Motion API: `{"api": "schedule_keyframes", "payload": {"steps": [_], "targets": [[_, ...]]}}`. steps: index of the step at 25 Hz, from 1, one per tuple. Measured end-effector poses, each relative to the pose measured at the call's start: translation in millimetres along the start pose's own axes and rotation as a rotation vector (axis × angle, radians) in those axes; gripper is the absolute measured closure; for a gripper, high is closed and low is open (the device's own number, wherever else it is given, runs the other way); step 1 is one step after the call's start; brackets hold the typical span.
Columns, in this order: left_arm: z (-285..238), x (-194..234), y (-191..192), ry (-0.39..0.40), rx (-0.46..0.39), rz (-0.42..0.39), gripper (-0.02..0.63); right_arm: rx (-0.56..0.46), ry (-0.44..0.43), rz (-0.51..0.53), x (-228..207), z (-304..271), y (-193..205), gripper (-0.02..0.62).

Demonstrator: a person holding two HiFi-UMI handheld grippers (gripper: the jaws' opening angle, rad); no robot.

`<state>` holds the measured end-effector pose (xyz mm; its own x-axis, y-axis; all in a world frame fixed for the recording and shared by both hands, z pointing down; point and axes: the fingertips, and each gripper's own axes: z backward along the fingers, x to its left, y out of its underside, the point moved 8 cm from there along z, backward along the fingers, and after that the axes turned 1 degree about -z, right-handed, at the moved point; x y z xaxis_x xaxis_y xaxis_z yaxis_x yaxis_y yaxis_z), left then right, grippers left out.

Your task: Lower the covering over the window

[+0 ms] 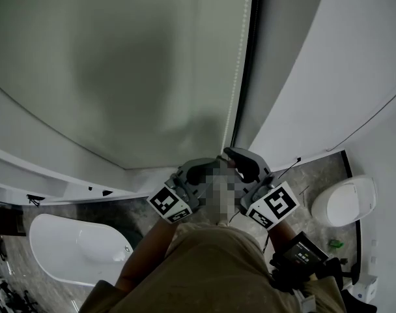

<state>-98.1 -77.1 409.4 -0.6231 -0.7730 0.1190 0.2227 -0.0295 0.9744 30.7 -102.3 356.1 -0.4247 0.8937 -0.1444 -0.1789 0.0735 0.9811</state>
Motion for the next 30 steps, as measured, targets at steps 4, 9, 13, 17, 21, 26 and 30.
{"api": "schedule_keyframes", "payload": {"steps": [4, 9, 13, 17, 21, 26, 30], "targets": [[-1, -2, 12, 0.025, 0.028, 0.026, 0.588, 0.011, 0.018, -0.009, -2, -3, 0, 0.563], [-2, -1, 15, 0.04, 0.058, 0.046, 0.586, 0.021, 0.037, -0.032, -2, -2, 4, 0.587], [12, 0, 29, 0.062, 0.048, 0.143, 0.582, 0.028, 0.058, -0.023, -10, -1, 7, 0.588], [23, 11, 18, 0.022, -0.044, 0.174, 0.529, 0.016, 0.072, -0.039, -22, 5, 10, 0.589], [12, 27, -20, 0.003, -0.102, 0.086, 0.518, 0.049, 0.058, -0.033, -18, 2, 19, 0.589], [-18, 24, -43, 0.046, -0.041, -0.047, 0.492, 0.116, 0.028, -0.087, -12, 1, 49, 0.589], [-23, 20, -37, 0.055, -0.002, -0.061, 0.541, 0.105, 0.015, -0.114, -8, -2, 52, 0.588]]}}
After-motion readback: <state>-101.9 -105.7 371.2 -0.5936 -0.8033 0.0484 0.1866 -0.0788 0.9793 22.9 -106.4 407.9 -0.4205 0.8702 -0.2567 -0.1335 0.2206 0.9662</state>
